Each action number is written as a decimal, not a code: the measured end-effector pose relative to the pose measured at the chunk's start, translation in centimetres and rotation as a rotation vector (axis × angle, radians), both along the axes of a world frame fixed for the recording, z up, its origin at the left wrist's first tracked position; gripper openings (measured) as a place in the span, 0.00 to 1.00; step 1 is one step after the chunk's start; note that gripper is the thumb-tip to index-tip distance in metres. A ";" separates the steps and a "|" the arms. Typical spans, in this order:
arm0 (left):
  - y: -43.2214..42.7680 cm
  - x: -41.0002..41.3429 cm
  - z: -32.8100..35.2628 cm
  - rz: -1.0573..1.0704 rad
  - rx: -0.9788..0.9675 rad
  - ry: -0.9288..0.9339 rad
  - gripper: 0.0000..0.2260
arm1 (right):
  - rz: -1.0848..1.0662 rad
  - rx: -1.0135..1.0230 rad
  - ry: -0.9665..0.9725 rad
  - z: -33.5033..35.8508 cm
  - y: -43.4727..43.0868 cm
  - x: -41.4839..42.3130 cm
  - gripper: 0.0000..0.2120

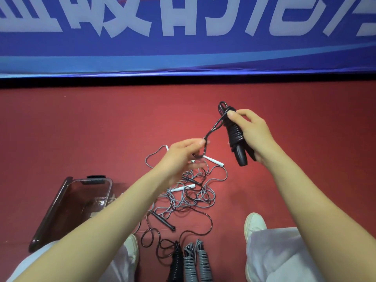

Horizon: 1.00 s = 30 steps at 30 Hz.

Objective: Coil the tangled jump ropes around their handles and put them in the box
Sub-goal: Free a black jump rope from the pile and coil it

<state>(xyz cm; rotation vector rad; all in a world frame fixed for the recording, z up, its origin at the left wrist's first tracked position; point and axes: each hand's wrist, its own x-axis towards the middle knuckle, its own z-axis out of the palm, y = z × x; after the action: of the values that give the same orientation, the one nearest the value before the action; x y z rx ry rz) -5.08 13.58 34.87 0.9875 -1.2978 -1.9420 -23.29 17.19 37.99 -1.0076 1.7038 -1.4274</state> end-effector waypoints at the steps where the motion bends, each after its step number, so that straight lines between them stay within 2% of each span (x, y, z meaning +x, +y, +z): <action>1: -0.6 0.4 0.1 -0.001 -0.042 -0.036 0.08 | 0.014 -0.005 -0.083 0.4 0.1 -0.2 0.07; 3: -1.9 1.3 0.1 0.043 -0.068 -0.060 0.08 | 0.012 -0.027 -0.183 1.1 0.3 -0.5 0.08; 5: -2.8 2.1 -0.6 0.150 -0.192 -0.209 0.08 | -0.043 -0.082 -0.135 1.3 0.2 -1.3 0.09; 7: -3.1 2.3 -1.0 0.239 -0.299 -0.310 0.09 | -0.083 -0.064 0.181 0.7 0.0 -2.1 0.11; 9: -3.0 2.0 -0.8 0.270 -0.358 -0.300 0.10 | -0.083 0.047 0.499 0.1 0.3 -2.2 0.14; 12: -2.5 0.7 -0.5 0.275 -0.447 -0.282 0.10 | -0.043 0.218 0.867 -0.5 0.3 -1.0 0.19; 14: -2.2 -0.4 -0.7 0.291 -0.415 -0.244 0.09 | 0.026 0.254 1.053 -0.7 0.1 0.1 0.19; 17: -2.2 -1.3 -0.4 0.337 -0.230 -0.080 0.09 | 0.138 0.242 1.272 -1.4 0.0 1.2 0.20; 20: -2.7 -1.0 0.1 0.361 -0.140 0.102 0.16 | 0.200 0.234 1.364 -1.8 0.3 1.5 0.21; 22: -2.8 -0.4 0.5 0.299 -0.024 0.228 0.10 | 0.212 0.234 1.399 -2.0 0.3 1.3 0.22; 23: -2.8 -0.1 0.7 0.241 0.033 0.249 0.11 | 0.216 0.233 1.409 -2.1 0.4 1.3 0.22; 25: -2.7 0.4 0.9 0.123 0.065 0.158 0.15 | 0.208 0.225 1.425 -2.1 0.4 1.2 0.22; 28: -1.9 0.3 0.4 0.004 -0.035 -0.095 0.09 | 0.194 0.209 1.470 -2.1 0.3 1.3 0.22; 30: -1.4 0.1 0.0 -0.039 -0.046 -0.161 0.11 | 0.191 0.193 1.499 -2.1 0.3 1.5 0.23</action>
<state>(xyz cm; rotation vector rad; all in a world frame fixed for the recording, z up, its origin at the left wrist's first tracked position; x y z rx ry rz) -5.01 12.13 34.83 1.1224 -1.4542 -1.8841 -21.78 17.52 35.85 -2.3110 2.4518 -0.1599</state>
